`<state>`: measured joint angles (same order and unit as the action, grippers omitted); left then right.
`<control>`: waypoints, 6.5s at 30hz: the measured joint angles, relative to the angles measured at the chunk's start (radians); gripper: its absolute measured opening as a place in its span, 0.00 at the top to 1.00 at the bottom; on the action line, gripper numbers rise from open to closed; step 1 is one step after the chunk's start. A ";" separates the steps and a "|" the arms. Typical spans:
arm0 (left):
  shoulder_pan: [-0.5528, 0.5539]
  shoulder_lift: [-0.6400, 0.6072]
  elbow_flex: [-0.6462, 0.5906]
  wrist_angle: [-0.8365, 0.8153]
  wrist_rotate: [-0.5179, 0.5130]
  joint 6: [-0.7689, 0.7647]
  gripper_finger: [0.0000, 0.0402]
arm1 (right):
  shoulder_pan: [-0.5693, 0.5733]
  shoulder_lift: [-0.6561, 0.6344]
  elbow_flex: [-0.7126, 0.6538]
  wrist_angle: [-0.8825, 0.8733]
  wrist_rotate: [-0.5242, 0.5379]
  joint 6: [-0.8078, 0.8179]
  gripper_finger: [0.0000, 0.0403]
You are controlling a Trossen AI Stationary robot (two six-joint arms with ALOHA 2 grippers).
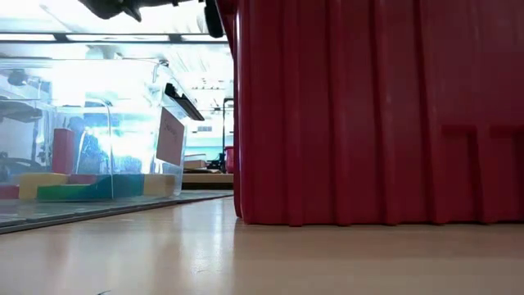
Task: Sort blocks
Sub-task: Remove the top green block from the red bin, then remove the green block from the red bin
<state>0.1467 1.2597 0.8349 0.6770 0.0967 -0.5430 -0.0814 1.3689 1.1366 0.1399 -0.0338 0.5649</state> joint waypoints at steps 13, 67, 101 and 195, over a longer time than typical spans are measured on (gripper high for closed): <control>-0.002 0.067 0.007 0.059 -0.007 -0.020 0.46 | 0.000 0.000 0.000 0.008 -0.005 0.004 0.73; 0.013 -0.502 0.008 -1.010 -0.167 0.103 0.73 | -0.090 0.041 0.001 0.075 -0.078 -0.065 0.54; 0.012 -0.294 0.007 -1.360 -0.068 -0.011 0.32 | 0.028 -0.007 -0.280 -0.504 -0.152 -0.196 0.55; 0.012 -0.297 0.006 -1.458 -0.032 -0.065 0.32 | 0.123 0.350 -0.121 -0.565 -0.220 -0.909 0.46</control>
<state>0.1589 0.9630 0.8410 -0.7807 0.0650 -0.6085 0.0420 1.7187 1.0155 -0.4249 -0.2543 -0.3438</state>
